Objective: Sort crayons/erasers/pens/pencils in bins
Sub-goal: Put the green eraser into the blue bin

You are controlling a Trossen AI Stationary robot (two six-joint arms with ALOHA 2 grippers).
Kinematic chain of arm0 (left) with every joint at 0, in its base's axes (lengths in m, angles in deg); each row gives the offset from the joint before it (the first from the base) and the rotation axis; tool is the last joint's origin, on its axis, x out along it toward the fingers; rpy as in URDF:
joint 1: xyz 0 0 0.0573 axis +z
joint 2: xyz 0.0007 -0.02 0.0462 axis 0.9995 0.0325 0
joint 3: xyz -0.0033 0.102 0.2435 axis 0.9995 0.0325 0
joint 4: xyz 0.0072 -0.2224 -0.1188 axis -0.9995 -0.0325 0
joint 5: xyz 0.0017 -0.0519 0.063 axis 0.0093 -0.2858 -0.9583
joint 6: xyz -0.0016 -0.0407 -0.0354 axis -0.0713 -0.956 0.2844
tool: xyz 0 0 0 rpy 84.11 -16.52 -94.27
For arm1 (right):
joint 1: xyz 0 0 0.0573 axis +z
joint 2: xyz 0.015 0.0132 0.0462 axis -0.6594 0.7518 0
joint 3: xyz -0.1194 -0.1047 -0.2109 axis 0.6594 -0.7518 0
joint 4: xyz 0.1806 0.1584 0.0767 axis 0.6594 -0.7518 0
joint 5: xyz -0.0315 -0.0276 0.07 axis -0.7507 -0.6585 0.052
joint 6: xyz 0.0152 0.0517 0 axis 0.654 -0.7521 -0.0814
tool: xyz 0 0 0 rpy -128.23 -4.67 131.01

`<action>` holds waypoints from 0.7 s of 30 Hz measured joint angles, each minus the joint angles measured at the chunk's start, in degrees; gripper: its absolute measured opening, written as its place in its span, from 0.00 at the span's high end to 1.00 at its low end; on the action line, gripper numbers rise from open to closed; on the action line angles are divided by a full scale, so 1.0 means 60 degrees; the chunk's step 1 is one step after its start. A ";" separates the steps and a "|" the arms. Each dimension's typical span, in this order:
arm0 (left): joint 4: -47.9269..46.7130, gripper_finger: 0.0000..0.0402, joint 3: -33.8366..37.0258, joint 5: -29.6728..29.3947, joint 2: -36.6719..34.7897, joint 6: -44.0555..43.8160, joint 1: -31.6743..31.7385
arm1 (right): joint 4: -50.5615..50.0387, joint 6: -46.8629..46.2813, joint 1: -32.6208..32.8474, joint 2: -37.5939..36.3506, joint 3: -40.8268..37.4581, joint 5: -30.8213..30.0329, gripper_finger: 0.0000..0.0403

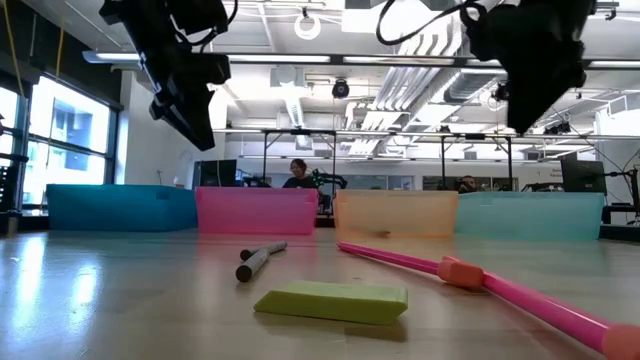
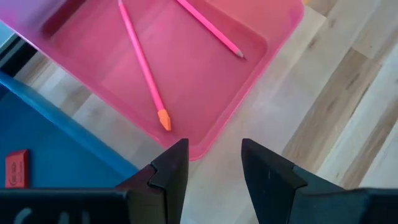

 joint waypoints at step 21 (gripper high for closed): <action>-0.0050 0.66 0.0000 0.0441 0.0018 -0.1171 -0.0081 | -0.0105 0.0297 0.2204 0.0746 -0.0004 0.1929 0.57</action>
